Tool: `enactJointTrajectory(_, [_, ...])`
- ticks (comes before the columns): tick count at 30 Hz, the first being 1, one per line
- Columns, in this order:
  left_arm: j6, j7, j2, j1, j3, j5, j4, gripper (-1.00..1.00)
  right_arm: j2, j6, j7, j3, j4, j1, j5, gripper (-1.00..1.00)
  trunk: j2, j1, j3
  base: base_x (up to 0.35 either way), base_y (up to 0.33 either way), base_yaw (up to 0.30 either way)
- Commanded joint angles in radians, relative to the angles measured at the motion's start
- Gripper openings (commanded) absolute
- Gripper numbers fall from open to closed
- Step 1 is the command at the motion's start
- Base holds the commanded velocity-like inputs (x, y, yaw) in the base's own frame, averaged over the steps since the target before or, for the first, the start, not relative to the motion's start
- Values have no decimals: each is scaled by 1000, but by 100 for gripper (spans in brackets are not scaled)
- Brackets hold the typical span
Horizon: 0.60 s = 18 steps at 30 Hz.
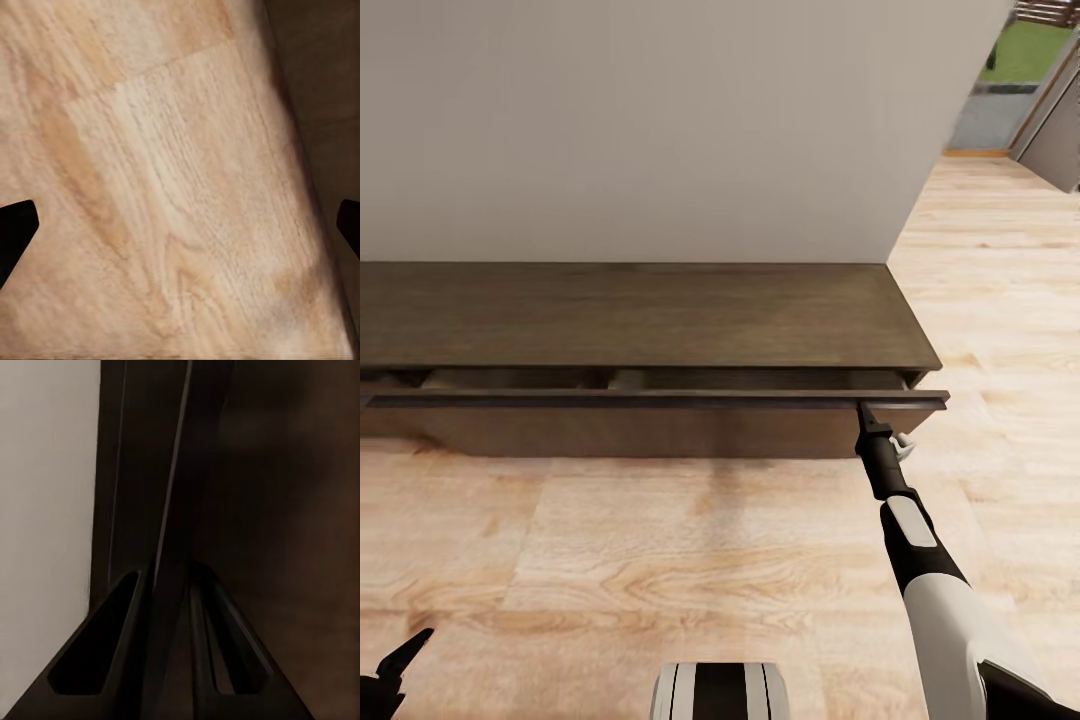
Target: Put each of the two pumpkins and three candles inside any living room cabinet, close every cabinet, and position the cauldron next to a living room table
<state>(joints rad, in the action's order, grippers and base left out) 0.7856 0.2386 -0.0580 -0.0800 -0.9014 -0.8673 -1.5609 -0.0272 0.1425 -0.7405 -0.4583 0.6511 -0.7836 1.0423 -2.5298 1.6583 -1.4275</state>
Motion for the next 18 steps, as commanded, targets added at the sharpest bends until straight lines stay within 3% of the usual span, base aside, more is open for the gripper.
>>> enactJointTrajectory(1, [6,4,0,0,-2,1,-1,100,0,10,-5,-7,-14,0,8,-100,0,0,-1,-318,0,0])
enactJointTrajectory(5, [6,4,-1,0,-2,1,-1,100,0,9,-5,-7,-14,0,8,-100,0,0,-1,-274,0,0])
enactJointTrajectory(12, [7,4,-1,0,-2,1,-1,100,0,9,-5,-7,-14,0,8,-100,0,0,-1,-112,0,0])
enactJointTrajectory(18, [9,4,0,0,-2,1,-1,100,0,9,-4,-7,-14,0,8,-100,0,0,-1,-298,0,0])
